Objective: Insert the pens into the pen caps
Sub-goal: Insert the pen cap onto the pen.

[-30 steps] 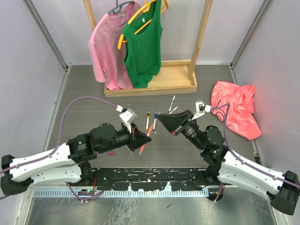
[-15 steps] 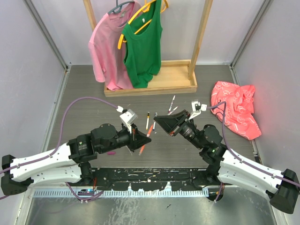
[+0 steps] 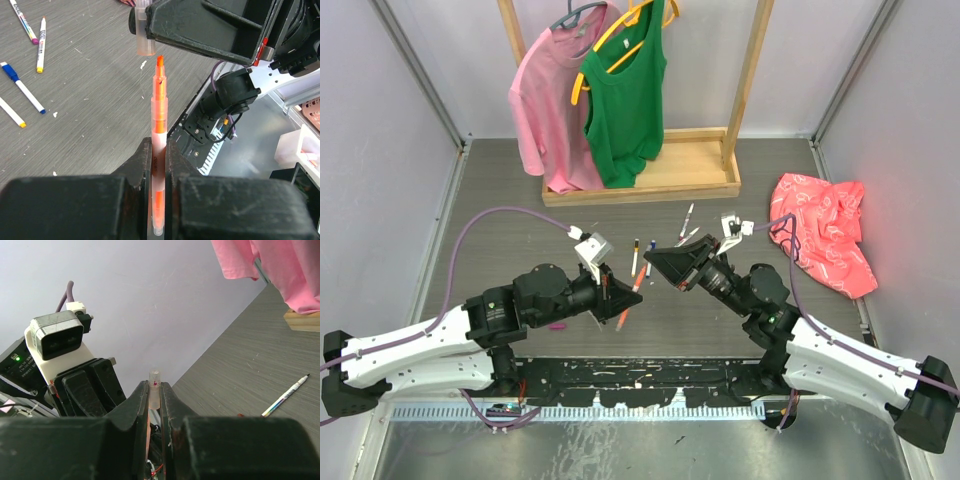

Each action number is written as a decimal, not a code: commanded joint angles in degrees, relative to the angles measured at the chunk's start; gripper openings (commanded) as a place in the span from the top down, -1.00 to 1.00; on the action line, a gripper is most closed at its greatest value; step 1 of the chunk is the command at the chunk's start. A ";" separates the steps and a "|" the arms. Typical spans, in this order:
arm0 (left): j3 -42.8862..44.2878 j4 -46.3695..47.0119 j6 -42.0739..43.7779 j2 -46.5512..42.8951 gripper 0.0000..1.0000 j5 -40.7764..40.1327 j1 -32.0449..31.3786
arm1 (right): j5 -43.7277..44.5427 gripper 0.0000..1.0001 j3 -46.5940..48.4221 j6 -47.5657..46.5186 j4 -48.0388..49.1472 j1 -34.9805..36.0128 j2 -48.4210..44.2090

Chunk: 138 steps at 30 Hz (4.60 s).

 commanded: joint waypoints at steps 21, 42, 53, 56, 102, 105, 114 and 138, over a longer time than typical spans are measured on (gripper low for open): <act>-0.65 3.98 0.30 -1.58 1.00 -1.91 -0.18 | -1.41 1.00 2.92 1.50 4.21 0.22 -0.19; -0.56 3.79 0.38 -1.68 1.00 -3.01 -0.18 | -3.37 0.99 2.83 1.95 3.62 0.20 0.72; -0.98 3.95 0.21 -2.26 1.00 -4.02 -0.20 | -5.64 1.00 2.36 3.18 3.83 0.21 1.86; -1.02 4.29 0.17 -2.35 1.00 -4.51 -0.20 | -5.80 1.00 2.09 3.57 3.89 0.21 1.66; 6.79 4.79 4.14 -5.08 1.00 -13.47 -0.20 | 0.99 0.26 10.95 -10.58 -8.90 6.43 -2.66; 6.75 2.98 4.65 -5.88 1.00 -12.79 -0.20 | 5.72 0.20 13.60 -10.56 -13.31 6.42 -3.12; 8.20 -2.22 5.20 -4.48 1.00 -9.44 -0.20 | 7.88 -0.01 20.92 -7.62 -18.04 6.39 1.93; 9.39 -3.13 5.74 -1.62 1.00 -5.31 -0.18 | 5.23 0.05 22.52 -5.00 -18.95 6.37 6.62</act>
